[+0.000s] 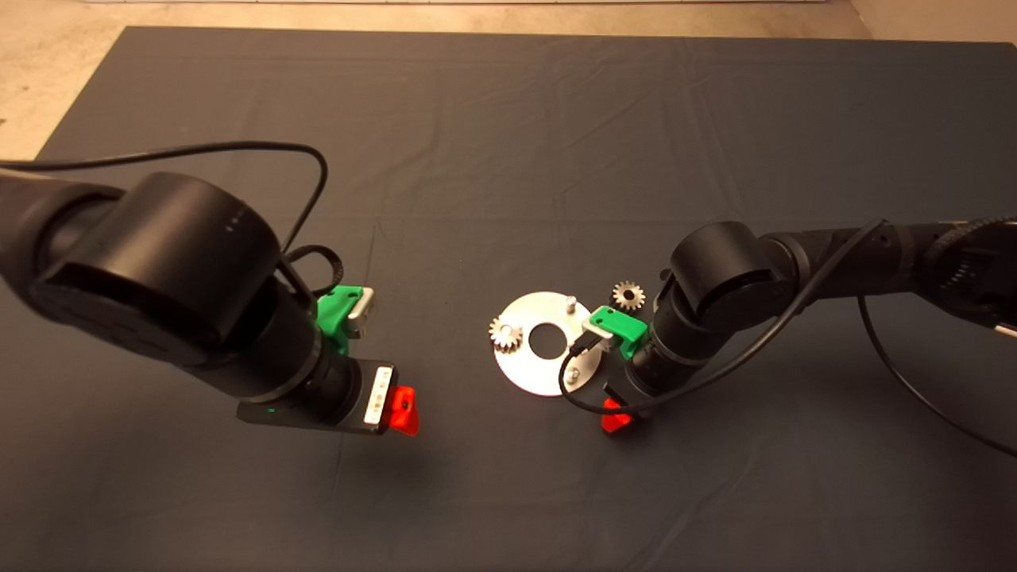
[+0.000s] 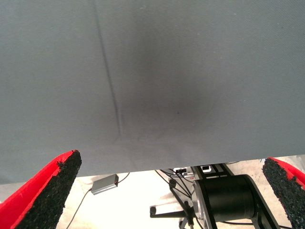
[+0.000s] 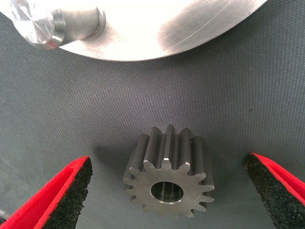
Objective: Install three planetary gears onto the carrier pins
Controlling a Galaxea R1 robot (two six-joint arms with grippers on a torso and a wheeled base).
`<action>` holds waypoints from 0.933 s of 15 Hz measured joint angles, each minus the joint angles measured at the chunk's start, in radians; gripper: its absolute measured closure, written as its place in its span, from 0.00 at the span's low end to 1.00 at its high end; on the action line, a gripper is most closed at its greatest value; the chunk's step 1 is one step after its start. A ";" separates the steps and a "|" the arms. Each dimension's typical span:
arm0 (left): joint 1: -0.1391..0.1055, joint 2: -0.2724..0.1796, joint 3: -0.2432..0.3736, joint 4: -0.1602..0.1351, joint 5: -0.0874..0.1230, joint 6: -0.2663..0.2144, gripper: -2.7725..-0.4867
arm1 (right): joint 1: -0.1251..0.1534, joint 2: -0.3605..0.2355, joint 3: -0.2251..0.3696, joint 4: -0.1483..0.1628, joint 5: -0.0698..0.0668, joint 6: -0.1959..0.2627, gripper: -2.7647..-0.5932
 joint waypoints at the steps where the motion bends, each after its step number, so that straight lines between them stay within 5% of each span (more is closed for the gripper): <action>1: 0.000 -0.006 0.006 0.000 0.000 0.000 0.00 | 0.000 0.000 0.000 -0.003 -0.002 0.000 0.21; 14: 0.000 -0.019 0.020 0.000 0.000 0.000 0.00 | 0.000 0.000 -0.002 -0.007 0.007 0.000 0.43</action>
